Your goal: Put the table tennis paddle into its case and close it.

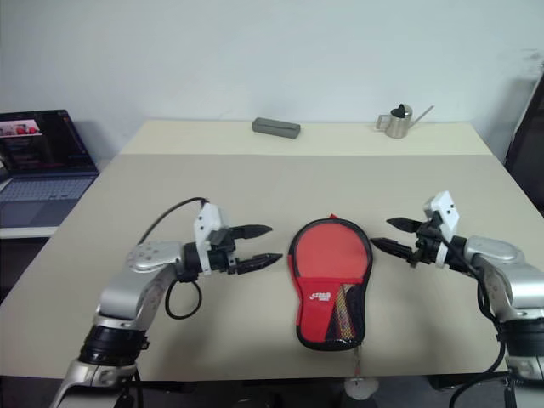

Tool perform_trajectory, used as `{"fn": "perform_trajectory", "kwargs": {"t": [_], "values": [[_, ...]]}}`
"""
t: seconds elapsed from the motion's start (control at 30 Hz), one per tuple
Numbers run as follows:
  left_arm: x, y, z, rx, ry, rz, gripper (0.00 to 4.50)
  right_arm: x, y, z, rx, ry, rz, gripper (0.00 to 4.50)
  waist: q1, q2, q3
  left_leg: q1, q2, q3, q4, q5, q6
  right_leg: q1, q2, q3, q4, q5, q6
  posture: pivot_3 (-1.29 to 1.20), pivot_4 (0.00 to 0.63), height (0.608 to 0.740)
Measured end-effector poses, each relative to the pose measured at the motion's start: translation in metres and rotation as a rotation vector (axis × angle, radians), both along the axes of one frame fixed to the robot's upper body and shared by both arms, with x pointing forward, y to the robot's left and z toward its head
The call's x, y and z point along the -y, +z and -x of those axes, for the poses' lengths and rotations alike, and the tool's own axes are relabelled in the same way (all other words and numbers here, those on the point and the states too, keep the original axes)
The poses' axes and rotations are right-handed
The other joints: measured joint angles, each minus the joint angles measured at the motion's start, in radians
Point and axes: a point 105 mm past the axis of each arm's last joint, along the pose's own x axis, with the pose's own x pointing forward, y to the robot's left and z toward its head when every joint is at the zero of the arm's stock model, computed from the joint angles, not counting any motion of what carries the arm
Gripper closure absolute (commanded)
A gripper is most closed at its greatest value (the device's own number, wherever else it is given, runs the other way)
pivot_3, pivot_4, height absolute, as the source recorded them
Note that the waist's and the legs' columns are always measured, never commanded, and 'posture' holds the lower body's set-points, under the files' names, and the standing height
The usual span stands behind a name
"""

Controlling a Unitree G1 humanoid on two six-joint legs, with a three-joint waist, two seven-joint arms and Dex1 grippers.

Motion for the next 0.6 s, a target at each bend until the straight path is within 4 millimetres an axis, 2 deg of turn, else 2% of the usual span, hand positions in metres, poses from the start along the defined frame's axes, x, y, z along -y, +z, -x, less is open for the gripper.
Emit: {"fn": "perform_trajectory", "kwargs": {"t": [0.13,0.3,0.43,0.6], "values": [[-0.011,0.005,-0.004,0.034,0.114,0.008,0.8,0.011,0.0,-0.015,0.0,-0.009,0.014,0.38,0.001,0.0,0.0,-0.001,-0.001,0.001,0.0,0.0,0.0,0.0,-0.001,0.0,0.0,0.0,0.0,0.0,0.15,0.74],[-0.02,0.012,-0.014,0.097,0.241,-0.009,0.8,0.038,-0.001,-0.035,0.0,-0.091,0.04,0.38,-0.002,0.0,0.0,-0.001,0.0,0.001,-0.001,0.0,-0.001,-0.001,-0.001,0.001,0.0,0.0,0.0,0.0,0.15,0.74],[-0.039,0.017,-0.018,0.14,0.343,-0.005,0.8,0.05,-0.01,-0.039,-0.018,-0.136,0.069,0.38,-0.01,0.001,0.0,-0.002,0.0,0.003,-0.001,0.001,-0.003,-0.002,-0.001,0.002,0.0,0.0,0.0,0.0,0.15,0.74],[-0.045,0.009,-0.024,0.146,0.418,0.007,0.8,0.056,-0.006,-0.044,-0.011,-0.144,0.096,0.38,-0.011,0.001,0.001,-0.001,-0.001,0.003,-0.001,0.001,-0.002,-0.002,-0.001,0.002,0.0,0.0,0.0,0.0,0.15,0.74]]}}
